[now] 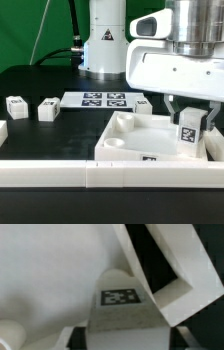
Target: Assemble one leg
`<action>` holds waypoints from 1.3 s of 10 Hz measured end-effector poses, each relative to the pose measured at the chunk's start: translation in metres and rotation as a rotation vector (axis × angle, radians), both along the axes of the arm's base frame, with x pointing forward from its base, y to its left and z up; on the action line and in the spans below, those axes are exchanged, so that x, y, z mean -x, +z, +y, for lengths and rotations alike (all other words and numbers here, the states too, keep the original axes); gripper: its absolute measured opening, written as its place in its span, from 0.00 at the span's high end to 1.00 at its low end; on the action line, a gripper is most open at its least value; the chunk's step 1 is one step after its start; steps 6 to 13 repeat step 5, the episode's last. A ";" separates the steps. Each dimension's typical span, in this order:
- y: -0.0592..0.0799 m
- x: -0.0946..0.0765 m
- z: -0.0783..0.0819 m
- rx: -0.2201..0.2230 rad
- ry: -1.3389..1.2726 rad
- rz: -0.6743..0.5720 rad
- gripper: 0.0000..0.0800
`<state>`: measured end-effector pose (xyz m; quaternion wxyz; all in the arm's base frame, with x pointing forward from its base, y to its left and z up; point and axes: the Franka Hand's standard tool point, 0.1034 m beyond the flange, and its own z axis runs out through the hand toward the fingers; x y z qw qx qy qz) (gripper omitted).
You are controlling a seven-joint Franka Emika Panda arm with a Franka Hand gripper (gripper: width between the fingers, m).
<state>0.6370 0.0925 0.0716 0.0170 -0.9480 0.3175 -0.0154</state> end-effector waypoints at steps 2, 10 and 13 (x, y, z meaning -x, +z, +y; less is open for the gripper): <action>-0.001 0.000 0.000 0.000 0.008 0.000 0.62; -0.001 0.000 0.000 0.000 0.008 0.001 0.23; -0.001 0.000 0.000 0.000 0.008 0.001 0.23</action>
Offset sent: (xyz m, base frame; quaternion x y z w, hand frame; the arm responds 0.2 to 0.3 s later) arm 0.0000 0.0000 0.0000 0.0000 0.0000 0.0000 1.0000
